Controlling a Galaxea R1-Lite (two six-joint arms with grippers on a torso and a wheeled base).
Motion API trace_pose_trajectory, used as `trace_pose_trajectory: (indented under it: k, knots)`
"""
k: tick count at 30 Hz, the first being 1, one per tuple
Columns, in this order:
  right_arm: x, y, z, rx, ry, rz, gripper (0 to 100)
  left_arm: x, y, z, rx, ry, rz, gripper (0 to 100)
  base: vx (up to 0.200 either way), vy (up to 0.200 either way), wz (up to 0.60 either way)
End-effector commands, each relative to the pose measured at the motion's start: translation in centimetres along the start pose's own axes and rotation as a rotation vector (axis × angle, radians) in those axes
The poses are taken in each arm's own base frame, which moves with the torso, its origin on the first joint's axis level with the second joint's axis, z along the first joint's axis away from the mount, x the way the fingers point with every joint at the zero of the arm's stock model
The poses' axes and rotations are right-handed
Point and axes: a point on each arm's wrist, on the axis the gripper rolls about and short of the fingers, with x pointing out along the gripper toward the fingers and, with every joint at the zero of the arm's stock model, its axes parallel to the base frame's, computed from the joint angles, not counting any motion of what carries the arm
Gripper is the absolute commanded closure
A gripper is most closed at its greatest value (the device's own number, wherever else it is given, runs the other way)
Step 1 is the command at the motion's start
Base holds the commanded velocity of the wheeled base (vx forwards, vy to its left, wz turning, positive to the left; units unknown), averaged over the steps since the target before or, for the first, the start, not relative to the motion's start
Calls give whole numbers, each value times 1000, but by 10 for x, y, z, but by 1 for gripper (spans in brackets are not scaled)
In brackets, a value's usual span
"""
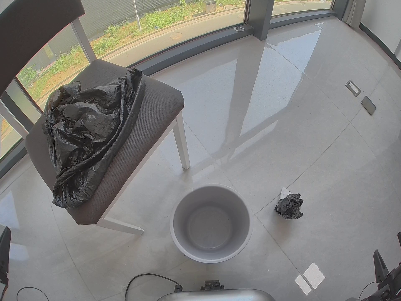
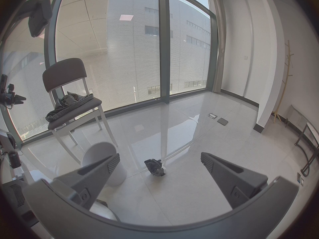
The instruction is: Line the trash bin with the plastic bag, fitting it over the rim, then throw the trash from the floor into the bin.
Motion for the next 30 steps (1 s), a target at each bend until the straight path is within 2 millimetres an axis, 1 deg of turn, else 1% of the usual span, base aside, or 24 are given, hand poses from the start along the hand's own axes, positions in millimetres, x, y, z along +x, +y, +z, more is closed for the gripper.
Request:
trace_pose_trajectory:
  k: [1, 4, 5, 6, 9, 12, 14, 15, 17, 19, 20, 22, 23, 24, 27, 29, 30]
  knots:
    - [0, 0, -5, 0, 6, 1, 0, 0, -6, 53, -47, 302, 164, 0, 0, 0, 0]
    - [0, 0, -5, 0, 6, 1, 0, 4, -9, 69, -139, 387, 255, 0, 0, 0, 0]
    - [0, 0, -5, 0, 6, 1, 0, 5, -9, 70, -146, 393, 261, 0, 0, 0, 0]
    - [0, 0, -5, 0, 6, 1, 0, 9, -9, 72, -182, 441, 281, 0, 0, 0, 0]
    - [0, 0, -5, 0, 6, 1, 0, 11, -9, 71, -228, 484, 279, 0, 0, 0, 0]
    - [0, 0, -5, -3, 6, 2, 0, 10, -10, 66, -247, 535, 203, 0, 0, 0, 0]
    - [0, 0, -5, -3, 6, 2, 0, 10, -10, 66, -248, 542, 200, 0, 0, 0, 0]
    - [0, 0, -5, -2, 6, 2, 0, 17, -10, 61, -263, 609, 159, 0, 0, 0, 0]
    - [0, 0, -5, -2, 6, 2, 0, 23, -9, 59, -266, 635, 151, 0, 0, 0, 0]
    - [0, 0, -5, -2, 6, 1, 0, 35, -8, 55, -272, 662, 138, 0, 0, 0, 0]
    - [0, 0, -5, -2, 6, 2, 0, 37, -7, 54, -273, 663, 136, 0, 0, 0, 0]
    - [0, 0, -5, -2, 6, 1, 0, 56, -5, 47, -271, 659, 132, 0, 0, 0, 0]
    - [0, 0, -5, -2, 6, 1, 0, 62, -4, 46, -268, 656, 134, 0, 0, 0, 0]
    - [0, 0, -5, -2, 7, 1, 0, 67, -3, 45, -264, 653, 134, 0, 0, 0, 0]
    - [0, 0, -5, -3, 9, -1, 0, 95, -1, 43, -260, 644, 125, 0, 0, 0, 0]
    - [0, 0, -5, -2, 9, -1, 0, 108, 0, 43, -257, 661, 115, 0, 0, 0, 0]
    - [0, 0, -5, -2, 9, -2, 0, 109, 0, 43, -257, 663, 113, 0, 0, 0, 0]
